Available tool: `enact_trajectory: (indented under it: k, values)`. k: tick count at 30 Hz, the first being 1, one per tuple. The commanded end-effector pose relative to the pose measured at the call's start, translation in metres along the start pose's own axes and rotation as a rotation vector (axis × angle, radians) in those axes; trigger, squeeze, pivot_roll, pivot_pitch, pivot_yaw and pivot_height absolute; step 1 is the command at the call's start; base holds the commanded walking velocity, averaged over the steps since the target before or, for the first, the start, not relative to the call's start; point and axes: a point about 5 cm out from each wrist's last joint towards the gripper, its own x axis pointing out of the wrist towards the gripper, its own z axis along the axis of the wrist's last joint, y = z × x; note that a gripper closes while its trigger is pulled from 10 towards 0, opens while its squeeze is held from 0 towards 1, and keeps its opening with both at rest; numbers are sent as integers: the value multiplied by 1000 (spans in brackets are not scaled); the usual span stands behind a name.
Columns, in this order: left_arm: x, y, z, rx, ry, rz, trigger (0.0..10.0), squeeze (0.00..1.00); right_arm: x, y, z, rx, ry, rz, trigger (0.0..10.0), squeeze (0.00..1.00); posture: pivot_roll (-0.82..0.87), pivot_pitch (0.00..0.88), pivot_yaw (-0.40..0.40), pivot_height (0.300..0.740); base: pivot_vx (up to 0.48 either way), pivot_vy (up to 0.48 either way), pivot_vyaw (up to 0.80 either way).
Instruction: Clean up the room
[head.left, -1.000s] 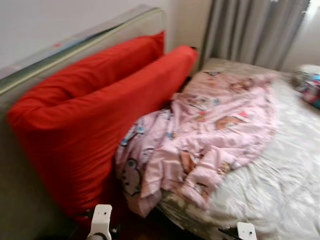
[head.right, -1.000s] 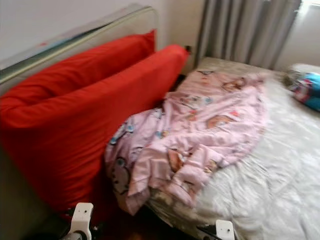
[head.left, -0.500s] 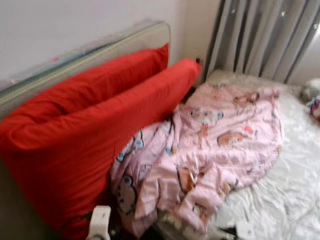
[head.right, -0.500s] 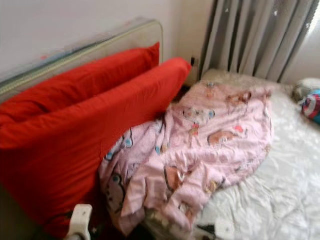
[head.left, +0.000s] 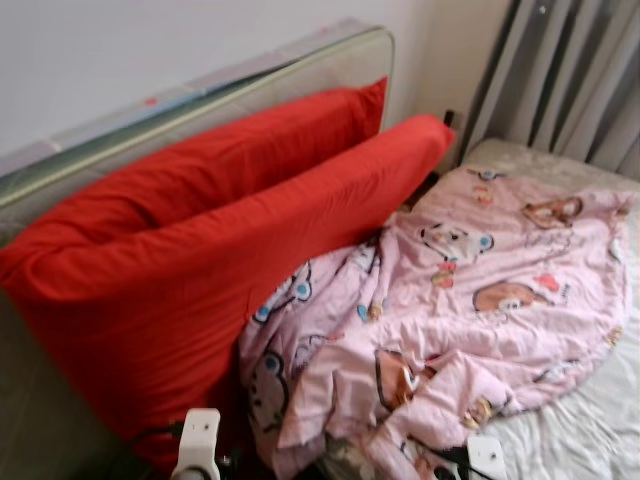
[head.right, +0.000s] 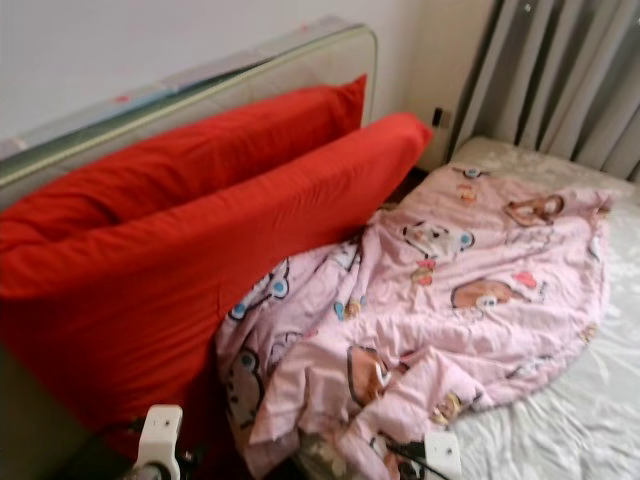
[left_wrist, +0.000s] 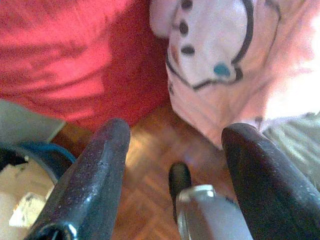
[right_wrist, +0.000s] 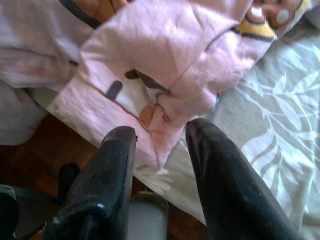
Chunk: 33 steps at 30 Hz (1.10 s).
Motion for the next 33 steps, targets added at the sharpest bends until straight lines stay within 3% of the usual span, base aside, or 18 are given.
enact_trajectory:
  k: [1, 4, 7, 8, 10, 15, 21, 22, 24, 30, 33]
  values:
    - [3, 0, 16, -10, -68, -5, 10000, 0, -3, -4, -4, 23, -18, -11, 10000, 0, -37, 0, -12, 738, 0, 0, 0]
    - [5, -1, 35, -18, -160, -22, 10000, 0, -3, -4, 0, 26, -65, -13, 10000, 0, -38, 0, -11, 738, 0, 0, 0]
    - [4, 2, 66, -15, -338, -30, 10000, 0, -5, -3, 5, 13, -135, 8, 10000, 0, -41, 0, -13, 738, 0, 0, 0]
    - [4, 2, 66, -15, -338, -30, 10000, 0, -5, -3, 5, 13, -135, 8, 10000, 0, -41, 0, -13, 738, 0, 0, 0]
    - [0, 2, 81, -12, -451, -30, 10000, 0, -6, -2, 8, 11, -180, 34, 10000, 0, -51, 0, -18, 738, 0, 0, 0]
    - [-9, -2, 90, -1, -579, -40, 10000, 0, -8, -3, 11, 9, -237, 62, 10000, 0, -45, 0, -31, 738, 0, 0, 0]
    - [-16, -3, 89, -3, -625, -43, 10000, 0, -9, -5, 11, 0, -242, 52, 10000, 0, -41, 0, -37, 738, 0, 0, 0]
    - [-19, -4, 89, 6, -642, -49, 10000, 0, 0, 23, 60, -63, -435, 113, 10000, 0, -41, 0, -37, 738, 0, 0, 0]
    - [-21, -5, 87, 14, -648, -57, 10000, 0, 1, 57, 113, -91, -637, 166, 10000, 0, -43, 0, -38, 738, 0, 0, 0]
    - [-23, -6, 88, 22, -656, -58, 10000, 0, 2, 59, 113, -75, -637, 168, 10000, 0, -37, 0, -38, 738, 0, 0, 0]
    - [-25, -7, 99, 14, -690, -52, 10000, 0, 4, 59, 111, -70, -623, 170, 10000, 0, -37, 10, -39, 738, 0, 0, 0]
